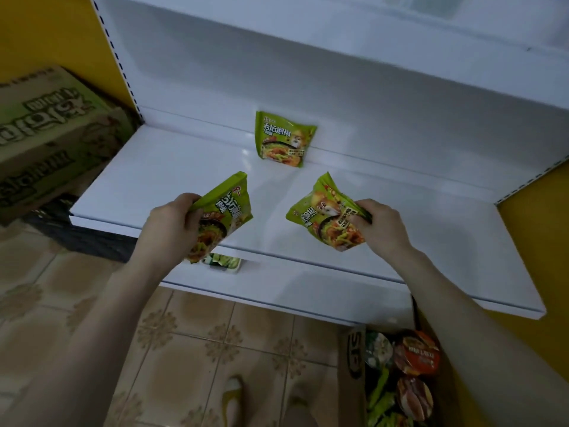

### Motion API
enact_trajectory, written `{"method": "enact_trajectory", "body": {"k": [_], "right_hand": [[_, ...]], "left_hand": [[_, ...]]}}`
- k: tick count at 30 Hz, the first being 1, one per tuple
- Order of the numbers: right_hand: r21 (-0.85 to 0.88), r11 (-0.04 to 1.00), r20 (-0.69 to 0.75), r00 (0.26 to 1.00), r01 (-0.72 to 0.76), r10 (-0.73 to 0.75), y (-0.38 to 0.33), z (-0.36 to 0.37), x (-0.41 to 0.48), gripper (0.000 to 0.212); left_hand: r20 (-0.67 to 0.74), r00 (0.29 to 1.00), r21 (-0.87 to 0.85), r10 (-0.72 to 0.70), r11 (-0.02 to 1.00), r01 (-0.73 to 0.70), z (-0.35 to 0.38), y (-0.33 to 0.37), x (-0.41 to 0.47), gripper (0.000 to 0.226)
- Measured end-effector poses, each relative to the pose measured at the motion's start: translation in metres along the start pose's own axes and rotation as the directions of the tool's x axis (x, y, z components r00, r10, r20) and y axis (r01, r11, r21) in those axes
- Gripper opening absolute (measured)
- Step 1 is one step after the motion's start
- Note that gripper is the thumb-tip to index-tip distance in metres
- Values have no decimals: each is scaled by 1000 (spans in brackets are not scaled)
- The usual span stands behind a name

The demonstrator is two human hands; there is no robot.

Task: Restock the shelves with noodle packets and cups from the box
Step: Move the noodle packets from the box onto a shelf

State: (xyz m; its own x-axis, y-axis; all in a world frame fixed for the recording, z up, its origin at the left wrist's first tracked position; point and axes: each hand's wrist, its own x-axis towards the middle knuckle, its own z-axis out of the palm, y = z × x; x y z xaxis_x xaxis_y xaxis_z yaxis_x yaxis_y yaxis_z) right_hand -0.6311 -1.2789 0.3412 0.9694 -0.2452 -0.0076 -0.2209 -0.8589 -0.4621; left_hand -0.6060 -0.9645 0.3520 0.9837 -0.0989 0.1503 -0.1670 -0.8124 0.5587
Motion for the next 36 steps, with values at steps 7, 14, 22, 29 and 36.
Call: {"method": "enact_trajectory", "body": {"k": [7, 14, 22, 29, 36], "right_hand": [[-2, 1000, 70, 997, 28, -28, 4, 16, 56, 25], [-68, 989, 198, 973, 133, -118, 13, 28, 113, 25], [-220, 952, 325, 936, 213, -134, 25, 41, 142, 25], [-339, 908, 353, 928, 245, -119, 25, 42, 152, 37], [-374, 889, 271, 948, 265, -168, 22, 49, 141, 28]], "left_hand": [[-8, 992, -64, -125, 990, 124, 23, 3, 14, 28], [-64, 942, -86, -330, 942, 325, 54, 21, 19, 28], [-110, 872, -146, -478, 875, 461, 84, 33, 22, 27], [-88, 876, -179, -475, 872, 455, 99, 35, 24, 26], [-53, 885, -225, -462, 869, 440, 112, 36, 15, 25]]}}
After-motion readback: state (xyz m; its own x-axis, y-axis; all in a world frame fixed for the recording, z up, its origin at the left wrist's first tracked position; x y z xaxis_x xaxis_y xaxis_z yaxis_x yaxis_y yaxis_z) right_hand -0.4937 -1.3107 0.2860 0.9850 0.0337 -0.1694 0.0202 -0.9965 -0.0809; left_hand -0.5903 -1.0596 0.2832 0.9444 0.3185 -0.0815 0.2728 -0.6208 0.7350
